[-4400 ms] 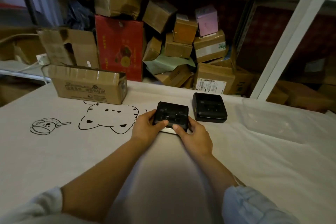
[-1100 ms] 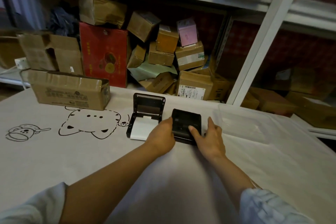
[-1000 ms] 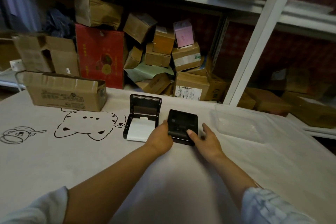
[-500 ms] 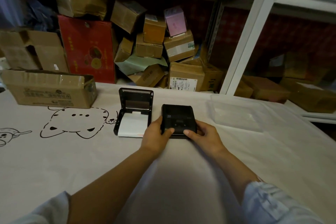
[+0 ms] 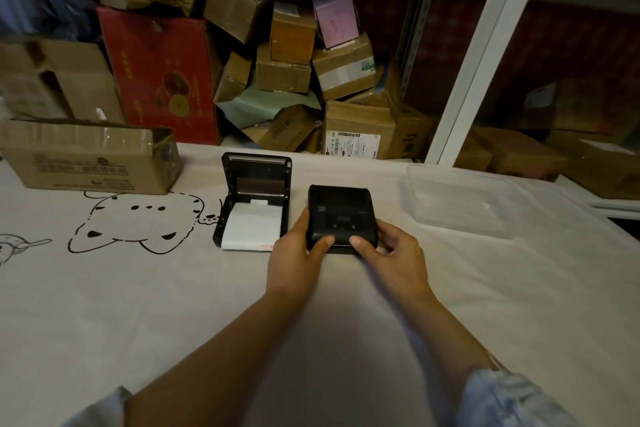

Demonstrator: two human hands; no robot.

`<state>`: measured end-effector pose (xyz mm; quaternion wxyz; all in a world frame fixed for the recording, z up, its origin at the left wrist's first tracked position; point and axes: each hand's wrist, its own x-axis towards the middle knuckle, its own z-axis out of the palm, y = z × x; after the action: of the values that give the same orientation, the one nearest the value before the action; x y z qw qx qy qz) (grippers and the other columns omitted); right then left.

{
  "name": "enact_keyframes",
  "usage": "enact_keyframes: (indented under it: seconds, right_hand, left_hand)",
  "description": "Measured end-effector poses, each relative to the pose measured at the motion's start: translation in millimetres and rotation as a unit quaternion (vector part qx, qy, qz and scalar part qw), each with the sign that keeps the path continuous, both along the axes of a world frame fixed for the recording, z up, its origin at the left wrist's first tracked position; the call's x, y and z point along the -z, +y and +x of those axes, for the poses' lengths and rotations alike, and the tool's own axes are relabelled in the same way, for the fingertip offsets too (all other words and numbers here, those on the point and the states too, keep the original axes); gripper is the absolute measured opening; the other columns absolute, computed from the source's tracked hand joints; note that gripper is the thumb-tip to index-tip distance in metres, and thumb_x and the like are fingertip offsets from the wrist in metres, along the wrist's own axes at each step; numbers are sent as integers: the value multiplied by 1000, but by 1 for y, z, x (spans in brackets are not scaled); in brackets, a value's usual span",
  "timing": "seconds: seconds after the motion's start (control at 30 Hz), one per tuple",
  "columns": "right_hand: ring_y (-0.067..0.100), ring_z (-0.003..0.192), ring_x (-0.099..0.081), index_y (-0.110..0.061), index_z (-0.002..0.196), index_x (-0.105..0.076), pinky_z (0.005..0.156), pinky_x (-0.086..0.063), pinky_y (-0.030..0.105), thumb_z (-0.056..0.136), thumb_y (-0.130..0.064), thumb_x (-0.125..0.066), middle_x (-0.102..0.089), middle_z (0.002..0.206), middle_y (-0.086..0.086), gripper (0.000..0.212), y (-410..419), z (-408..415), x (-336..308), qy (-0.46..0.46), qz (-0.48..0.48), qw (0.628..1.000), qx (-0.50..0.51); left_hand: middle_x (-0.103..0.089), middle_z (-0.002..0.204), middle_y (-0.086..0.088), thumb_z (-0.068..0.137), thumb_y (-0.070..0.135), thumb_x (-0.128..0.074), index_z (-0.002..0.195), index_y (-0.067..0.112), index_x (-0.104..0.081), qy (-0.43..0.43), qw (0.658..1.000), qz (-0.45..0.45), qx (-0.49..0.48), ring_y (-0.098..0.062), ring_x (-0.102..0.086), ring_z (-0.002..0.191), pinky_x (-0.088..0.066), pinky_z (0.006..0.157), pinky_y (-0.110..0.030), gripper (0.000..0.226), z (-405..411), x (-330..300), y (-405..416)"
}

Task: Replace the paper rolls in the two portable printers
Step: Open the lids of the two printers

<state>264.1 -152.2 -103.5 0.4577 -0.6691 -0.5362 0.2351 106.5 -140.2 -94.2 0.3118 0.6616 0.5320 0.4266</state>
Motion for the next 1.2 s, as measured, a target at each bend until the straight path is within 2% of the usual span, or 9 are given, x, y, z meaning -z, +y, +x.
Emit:
enact_keyframes:
  seconds: [0.13, 0.27, 0.47, 0.6, 0.73, 0.9, 0.97, 1.07, 1.2]
  right_hand:
    - [15, 118, -60, -21, 141, -45, 101, -49, 40, 72, -55, -72, -64, 129, 1, 81, 1, -2, 0, 22, -4, 999, 25]
    - [9, 110, -64, -30, 132, -54, 95, -53, 38, 75, -53, -70, -69, 119, -6, 64, -3, -4, -1, 22, 4, 1000, 12]
    - [6, 111, -62, -34, 130, -56, 92, -49, 28, 78, -46, -71, -69, 117, -12, 55, -5, -4, -2, -7, 8, 1000, 7]
    - [5, 108, -61, -37, 129, -56, 89, -48, 26, 79, -45, -71, -69, 114, -15, 53, -8, -5, -3, -18, 14, 1000, -2]
    - [3, 106, -62, -38, 127, -58, 90, -49, 27, 79, -45, -70, -69, 112, -17, 50, -11, -4, -3, -1, 28, 1000, 9]
    - [11, 119, -55, -39, 138, -47, 101, -47, 40, 84, -54, -59, -62, 128, -12, 57, -11, -8, -5, 32, 27, 999, 11]
    - [11, 119, -55, -38, 137, -48, 102, -47, 42, 87, -50, -58, -61, 128, -11, 52, -10, -10, -8, 48, 28, 998, 0]
    - [11, 115, -57, -30, 133, -54, 101, -48, 40, 91, -42, -57, -64, 123, -7, 44, -10, -15, -16, 73, 46, 996, 12]
    - [15, 115, -57, -25, 131, -58, 97, -47, 31, 93, -48, -49, -64, 124, -3, 45, -6, -23, -28, 79, 66, 990, 98]
  left_hand:
    - [-60, 129, -2, 93, 32, -53, 144, 25, -33, 8, 1000, 23, -16, -17, -56, 117, -42, 97, -25, 56, 0, 2, 1]
    - [-60, 129, -1, 93, 34, -52, 145, 26, -33, 19, 999, 34, -14, -16, -57, 116, -42, 95, -24, 55, 1, 4, 2]
    - [-56, 133, -1, 95, 30, -49, 147, 26, -24, 53, 998, 43, -14, -18, -54, 120, -37, 92, -19, 58, 4, 3, -4]
    - [-58, 131, -1, 92, 29, -56, 144, 26, -31, 37, 999, 35, -11, -19, -55, 119, -42, 97, -27, 58, 5, 4, -2]
    - [-60, 127, 0, 90, 30, -58, 141, 24, -39, 22, 999, 30, -3, -18, -56, 117, -43, 96, -26, 55, 4, 1, 0]
    - [-63, 122, -3, 91, 42, -52, 138, 22, -39, 119, 992, 32, -18, -21, -60, 111, -47, 92, -32, 52, 4, -15, 6]
    - [-64, 121, -4, 91, 45, -51, 136, 21, -41, 157, 986, 38, -25, -22, -60, 110, -48, 92, -33, 52, 4, -20, 7]
    - [-65, 116, -5, 91, 44, -52, 130, 19, -48, 173, 983, 53, -24, -22, -61, 106, -50, 90, -33, 47, 4, -29, 8]
    - [-69, 106, -5, 87, 52, -52, 118, 17, -58, 210, 976, 57, -29, -21, -64, 98, -53, 86, -38, 47, 1, -49, 16]
